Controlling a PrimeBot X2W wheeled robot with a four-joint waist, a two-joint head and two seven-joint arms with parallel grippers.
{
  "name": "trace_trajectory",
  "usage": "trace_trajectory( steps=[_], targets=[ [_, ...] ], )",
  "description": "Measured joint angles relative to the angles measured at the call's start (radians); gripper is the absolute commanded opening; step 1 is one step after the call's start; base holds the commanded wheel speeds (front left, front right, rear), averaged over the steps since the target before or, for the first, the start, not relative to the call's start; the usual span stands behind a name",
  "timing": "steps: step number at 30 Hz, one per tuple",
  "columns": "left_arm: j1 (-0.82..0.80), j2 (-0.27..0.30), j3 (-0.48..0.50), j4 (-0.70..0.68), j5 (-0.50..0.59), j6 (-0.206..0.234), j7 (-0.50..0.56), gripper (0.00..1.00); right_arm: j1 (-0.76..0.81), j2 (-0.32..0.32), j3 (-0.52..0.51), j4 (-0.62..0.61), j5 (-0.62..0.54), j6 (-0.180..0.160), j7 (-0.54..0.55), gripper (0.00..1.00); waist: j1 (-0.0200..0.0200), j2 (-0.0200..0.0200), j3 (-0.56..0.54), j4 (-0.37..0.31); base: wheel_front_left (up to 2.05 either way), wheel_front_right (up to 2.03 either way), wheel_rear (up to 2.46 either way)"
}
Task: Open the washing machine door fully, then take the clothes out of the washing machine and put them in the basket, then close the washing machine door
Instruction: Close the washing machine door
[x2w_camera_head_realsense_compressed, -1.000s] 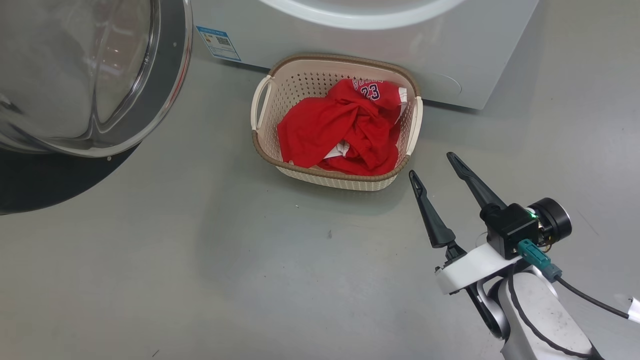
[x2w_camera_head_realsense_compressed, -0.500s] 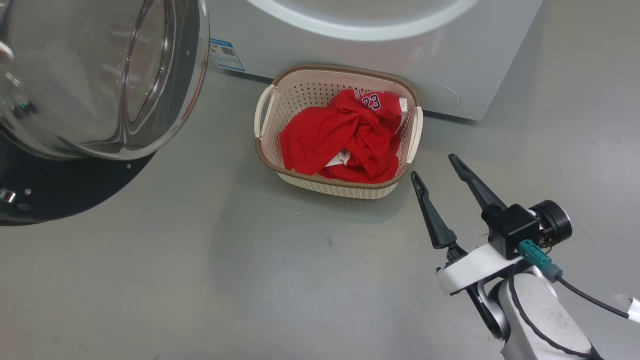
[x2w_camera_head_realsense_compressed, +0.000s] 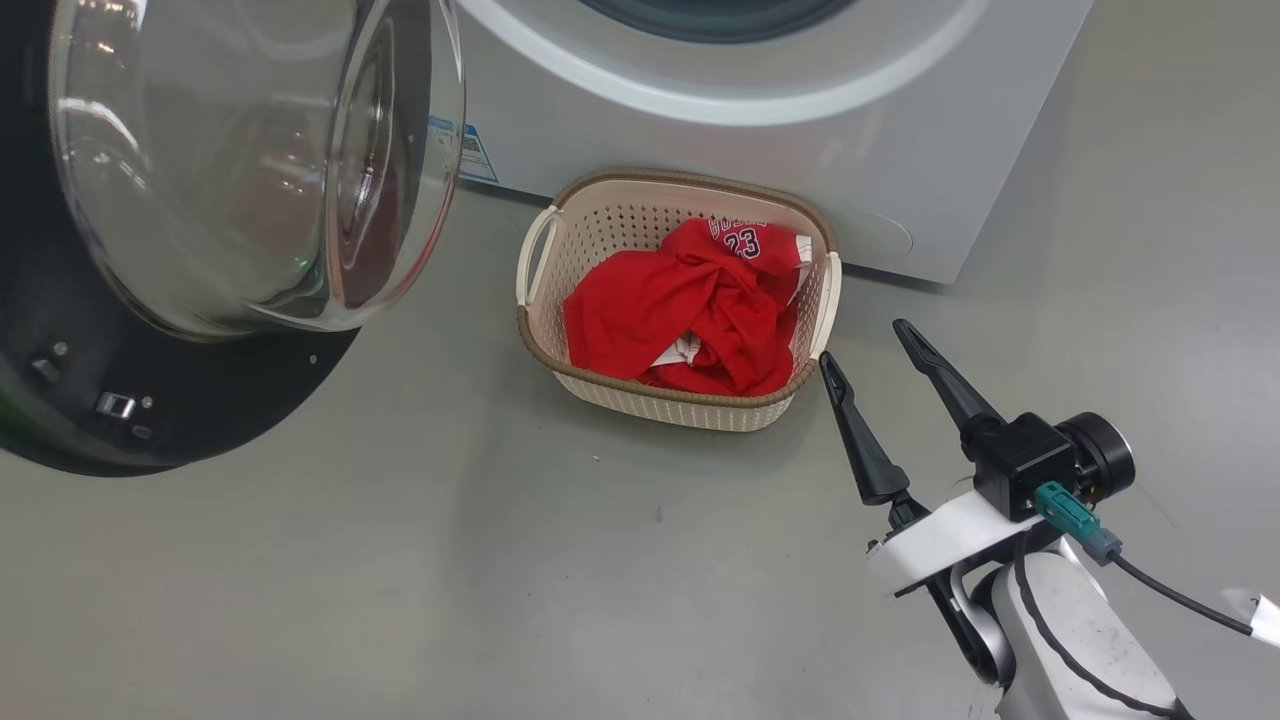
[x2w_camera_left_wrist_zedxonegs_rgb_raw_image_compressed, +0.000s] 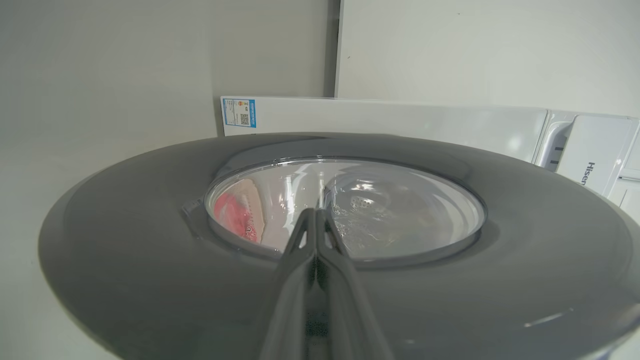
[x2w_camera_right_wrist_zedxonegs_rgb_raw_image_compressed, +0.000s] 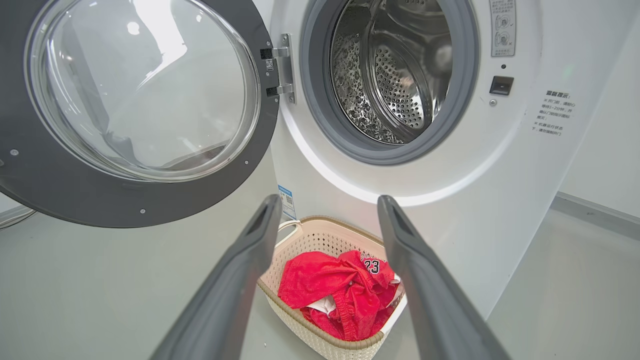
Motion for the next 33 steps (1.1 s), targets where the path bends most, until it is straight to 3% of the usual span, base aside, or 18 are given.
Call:
trace_trajectory(
  steps=[10, 20, 28, 33],
  targets=[
    [0.046, -0.049, -0.025, -0.007, -0.025, -0.057, 0.136, 0.0, 0.014, 0.008, 0.001, 0.002, 0.011, 0.0, 0.0, 1.0, 0.0, 0.0, -0.033, 0.002, 0.0, 0.0, 0.0],
    [0.101, -0.153, -0.048, -0.049, -0.067, -0.105, 0.268, 0.0, 0.025, 0.012, 0.007, 0.008, 0.017, 0.0, 0.0, 1.0, 0.0, 0.0001, -0.063, -0.002, 0.0, 0.0, 0.0],
    [0.147, -0.207, -0.082, -0.129, -0.067, -0.121, 0.29, 0.0, 0.041, 0.016, 0.009, 0.002, 0.021, 0.0, -0.008, 1.0, 0.0, 0.0, -0.083, -0.009, 0.0, 0.0, 0.0],
    [0.202, -0.199, -0.116, -0.194, 0.002, -0.131, 0.222, 0.0, 0.043, 0.018, 0.009, 0.0, 0.026, 0.0, -0.008, 1.0, 0.0, 0.0, -0.093, -0.01, 0.0, 0.0, 0.0]
  ],
)
